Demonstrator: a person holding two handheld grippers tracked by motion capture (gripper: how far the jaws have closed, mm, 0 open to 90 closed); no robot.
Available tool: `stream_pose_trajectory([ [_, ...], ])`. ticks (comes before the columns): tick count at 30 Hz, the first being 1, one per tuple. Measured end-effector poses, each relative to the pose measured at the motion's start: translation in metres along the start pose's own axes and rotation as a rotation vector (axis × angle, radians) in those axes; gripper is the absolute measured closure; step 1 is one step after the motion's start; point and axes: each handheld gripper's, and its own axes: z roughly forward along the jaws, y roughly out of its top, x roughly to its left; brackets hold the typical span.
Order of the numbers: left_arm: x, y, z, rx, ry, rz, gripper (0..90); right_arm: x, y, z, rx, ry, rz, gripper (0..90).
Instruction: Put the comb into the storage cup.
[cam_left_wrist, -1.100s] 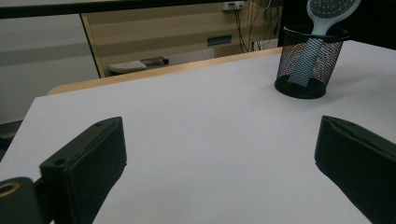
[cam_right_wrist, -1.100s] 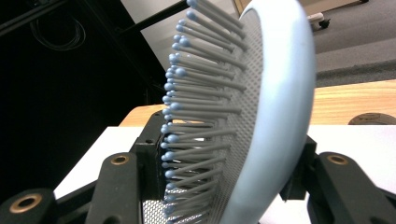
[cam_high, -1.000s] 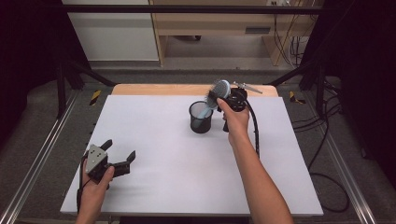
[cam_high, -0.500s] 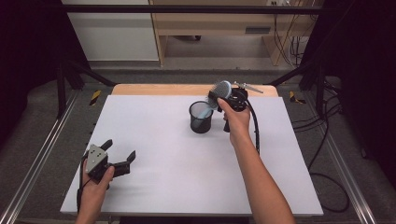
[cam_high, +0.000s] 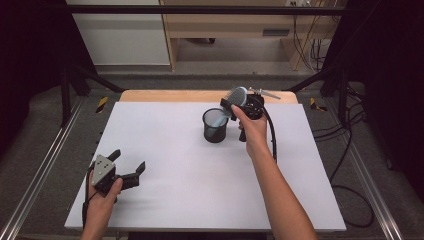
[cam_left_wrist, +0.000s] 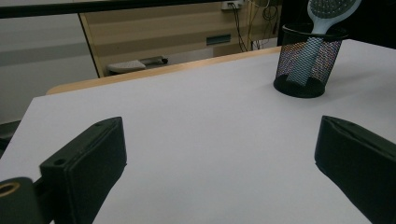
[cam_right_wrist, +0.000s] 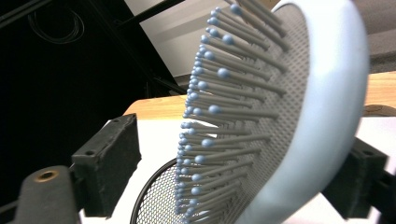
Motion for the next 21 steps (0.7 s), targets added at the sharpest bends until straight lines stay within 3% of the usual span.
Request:
stream_pose_trajectory([
  [21, -0.0002, -0.0001, 0.0003, 0.001, 0.002, 0.006, 2.2, -0.0004, 0.0037, -0.007, 0.002, -0.021, -0.033, 7.6],
])
